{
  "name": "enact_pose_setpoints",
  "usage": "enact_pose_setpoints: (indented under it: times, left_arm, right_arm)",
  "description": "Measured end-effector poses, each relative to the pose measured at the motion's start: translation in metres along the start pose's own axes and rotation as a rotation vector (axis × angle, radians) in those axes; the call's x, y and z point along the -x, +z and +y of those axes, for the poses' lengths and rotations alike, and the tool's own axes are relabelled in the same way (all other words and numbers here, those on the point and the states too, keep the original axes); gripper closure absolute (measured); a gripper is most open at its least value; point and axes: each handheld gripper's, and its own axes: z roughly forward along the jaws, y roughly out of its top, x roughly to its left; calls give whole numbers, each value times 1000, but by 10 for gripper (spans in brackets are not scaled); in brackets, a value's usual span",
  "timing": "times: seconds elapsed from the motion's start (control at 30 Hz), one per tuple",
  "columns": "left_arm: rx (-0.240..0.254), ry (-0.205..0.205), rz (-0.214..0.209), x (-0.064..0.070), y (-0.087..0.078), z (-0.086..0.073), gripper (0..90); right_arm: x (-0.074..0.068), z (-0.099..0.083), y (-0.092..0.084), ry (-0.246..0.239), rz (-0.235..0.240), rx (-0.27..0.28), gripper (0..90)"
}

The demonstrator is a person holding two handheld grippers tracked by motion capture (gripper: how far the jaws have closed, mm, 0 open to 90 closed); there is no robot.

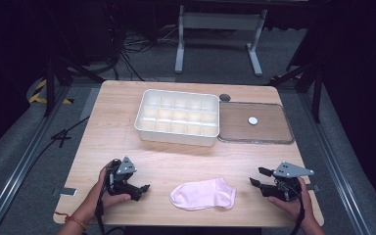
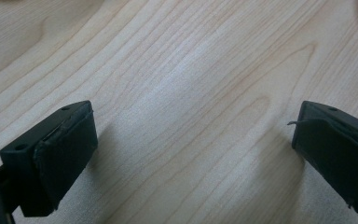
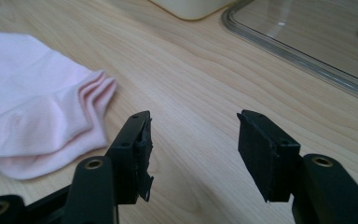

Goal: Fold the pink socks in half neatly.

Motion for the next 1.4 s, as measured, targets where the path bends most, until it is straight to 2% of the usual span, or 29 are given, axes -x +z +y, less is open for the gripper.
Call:
enact_pose_setpoints:
  times: [0.1, 0.3, 0.33, 0.37, 0.47, 0.53, 0.6, 0.7, 0.73, 0.8, 0.83, 0.9, 0.93, 0.97, 1.0, 1.03, 1.07, 1.1, 1.13, 1.17, 1.2, 1.23, 1.27, 1.4]
  left_arm:
    - [-1, -1, 1, 0, 0, 0, 3]
    - [-3, 1, 3, 1, 0, 0, 3]
    - [-3, 1, 3, 1, 0, 0, 5]
    - [-7, -1, -2, 2, 0, 1, 5]
    - [-10, 5, 1, 4, -3, 2, 58]
    - [0, -1, -7, 7, -2, 4, 130]
    - [-3, 9, -5, 9, -1, 6, 152]
    - [12, -22, -45, 12, -1, 10, 201]
    - [12, -22, -45, 12, -1, 10, 220]
    - [32, -54, -69, 16, -1, 14, 228]
    - [32, -54, -69, 16, -1, 14, 230]
    - [56, -45, -82, 24, -2, 19, 239]
    - [65, -47, -104, 30, -1, 23, 241]
    - [65, -47, -104, 30, -1, 23, 241]
    - [65, -42, -112, 34, 0, 25, 241]
    - [67, -27, -131, 43, 3, 29, 247]
    - [67, -27, -131, 43, 3, 29, 250]
    - [67, -27, -141, 47, 5, 31, 250]
    - [69, -10, -152, 55, 7, 35, 256]
    - [69, -10, -152, 55, 7, 35, 258]
    - [79, -18, -173, 59, 9, 37, 258]
    - [75, -8, -173, 65, 12, 40, 272]
    - [75, -8, -173, 65, 12, 40, 275]
    - [57, 36, -174, 77, 21, 46, 293]
  right_arm:
    - [-9, 5, 3, -24, 24, -1, 459]
    - [-31, 16, 9, -83, 88, 5, 567]
    - [-31, 16, 9, -83, 88, 5, 567]
    - [-35, 19, 11, -91, 110, 5, 589]
    - [-48, 25, 18, -120, 166, -1, 655]
    - [-56, 29, 22, -143, 186, -4, 673]
    - [-63, 32, 26, -155, 213, -3, 686]
    - [-75, 37, 34, -179, 241, -7, 693]
    - [-75, 37, 34, -179, 241, -7, 693]
    - [-88, 41, 43, -207, 267, -15, 711]
    - [-88, 41, 43, -207, 267, -15, 711]
    - [-96, 43, 49, -234, 290, -23, 725]
    - [-103, 45, 54, -250, 299, -33, 754]
    - [-105, 46, 56, -252, 307, -38, 766]
    - [-105, 46, 56, -252, 307, -38, 766]
    - [-110, 47, 61, -274, 319, -44, 805]
    - [-110, 47, 61, -274, 319, -44, 805]
    - [-112, 47, 63, -276, 324, -51, 814]
    - [-115, 47, 66, -286, 328, -55, 826]
    - [-115, 47, 66, -286, 328, -55, 826]
    - [-116, 46, 68, -283, 333, -59, 830]
    - [-117, 45, 70, -287, 338, -60, 839]
    - [-117, 45, 70, -287, 338, -60, 839]
    - [-119, 41, 74, -298, 335, -79, 850]
